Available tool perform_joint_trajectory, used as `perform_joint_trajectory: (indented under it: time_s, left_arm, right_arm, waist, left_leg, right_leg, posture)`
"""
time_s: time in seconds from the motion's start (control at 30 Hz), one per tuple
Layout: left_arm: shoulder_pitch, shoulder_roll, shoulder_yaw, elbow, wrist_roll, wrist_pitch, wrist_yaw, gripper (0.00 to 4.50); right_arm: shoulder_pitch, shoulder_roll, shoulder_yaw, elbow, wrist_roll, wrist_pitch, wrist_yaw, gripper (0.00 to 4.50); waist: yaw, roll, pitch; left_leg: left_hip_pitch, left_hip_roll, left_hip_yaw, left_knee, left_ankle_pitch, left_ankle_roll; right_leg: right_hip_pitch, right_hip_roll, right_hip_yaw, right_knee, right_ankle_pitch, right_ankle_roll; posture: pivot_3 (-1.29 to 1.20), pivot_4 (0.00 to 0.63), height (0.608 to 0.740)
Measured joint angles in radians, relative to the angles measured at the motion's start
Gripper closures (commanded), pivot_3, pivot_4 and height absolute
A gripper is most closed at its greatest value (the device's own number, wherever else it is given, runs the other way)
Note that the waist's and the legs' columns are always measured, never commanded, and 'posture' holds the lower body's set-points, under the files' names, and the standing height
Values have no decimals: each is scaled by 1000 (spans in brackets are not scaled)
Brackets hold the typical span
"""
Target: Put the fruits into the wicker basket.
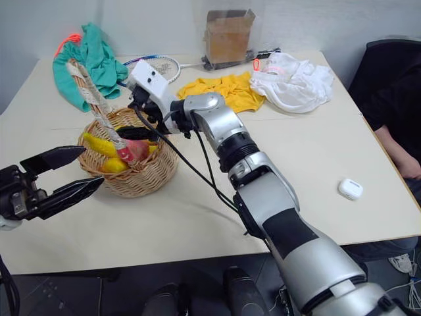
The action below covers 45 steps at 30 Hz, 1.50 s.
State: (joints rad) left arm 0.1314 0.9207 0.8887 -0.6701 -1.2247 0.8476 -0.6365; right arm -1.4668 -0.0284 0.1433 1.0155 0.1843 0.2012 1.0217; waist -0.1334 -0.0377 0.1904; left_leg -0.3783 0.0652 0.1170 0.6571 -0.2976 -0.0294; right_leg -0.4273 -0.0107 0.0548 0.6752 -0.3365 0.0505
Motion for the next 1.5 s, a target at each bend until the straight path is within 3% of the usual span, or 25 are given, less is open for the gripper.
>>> perform_joint_trajectory:
  time_s: [0.13,0.27,0.37,0.5,0.8,0.9,1.23,1.4,1.5]
  left_arm:
    - [25,37,46,56,12,0,-44,0]
    - [38,77,63,116,53,-1,-103,0]
    - [37,113,78,165,92,-5,-152,0]
    - [27,126,83,178,110,-5,-180,0]
    - [50,113,136,175,134,3,-209,0]
    - [51,111,145,172,135,3,-209,0]
    - [47,107,150,171,148,1,-210,0]
    - [-14,107,73,169,142,-10,-210,0]
    - [-92,108,-21,160,111,-13,-201,0]
  right_arm:
    - [103,-165,-32,-160,11,59,117,67]
    - [295,-194,7,-428,65,246,220,67]
    - [398,-138,48,-593,97,355,195,67]
    - [418,-52,71,-705,135,433,129,67]
    - [348,95,65,-632,158,446,9,67]
    - [322,140,68,-563,148,413,-22,652]
    - [319,156,106,-538,116,352,-2,4138]
    - [423,45,105,-695,152,351,70,4151]
    - [509,-127,49,-892,238,406,145,4151]
  waist:
    - [5,0,0]
    - [-13,0,0]
    - [-24,1,0]
    - [-29,1,0]
    - [-32,0,0]
    - [-33,0,0]
    - [-32,0,0]
    - [-19,-1,0]
    - [7,-1,0]
  left_leg:
    - [0,0,0,-1,-1,1]
    - [0,1,2,-6,2,-3]
    - [1,2,2,-8,3,-6]
    - [1,1,1,-8,5,-7]
    - [1,1,1,-8,4,-5]
    - [1,1,1,-8,4,-5]
    - [0,1,0,-9,3,-5]
    - [0,0,-1,-9,2,-3]
    - [-2,0,-2,-8,1,-2]
  right_leg:
    - [1,0,0,-3,0,0]
    - [-3,2,1,-1,0,0]
    - [-7,4,2,4,-2,-3]
    - [-8,3,2,7,-2,-4]
    - [-7,2,1,6,-2,-4]
    - [-7,2,1,5,-2,-4]
    - [-6,1,1,4,-2,-4]
    - [-4,1,-1,1,-2,-3]
    - [-3,0,-1,-3,-1,-2]
  posture:
    - [0,150,740]
    - [0,150,740]
    - [0,150,740]
    - [0,150,740]
    - [0,150,740]
    - [0,150,740]
    - [0,150,740]
    - [0,150,740]
    - [0,150,740]
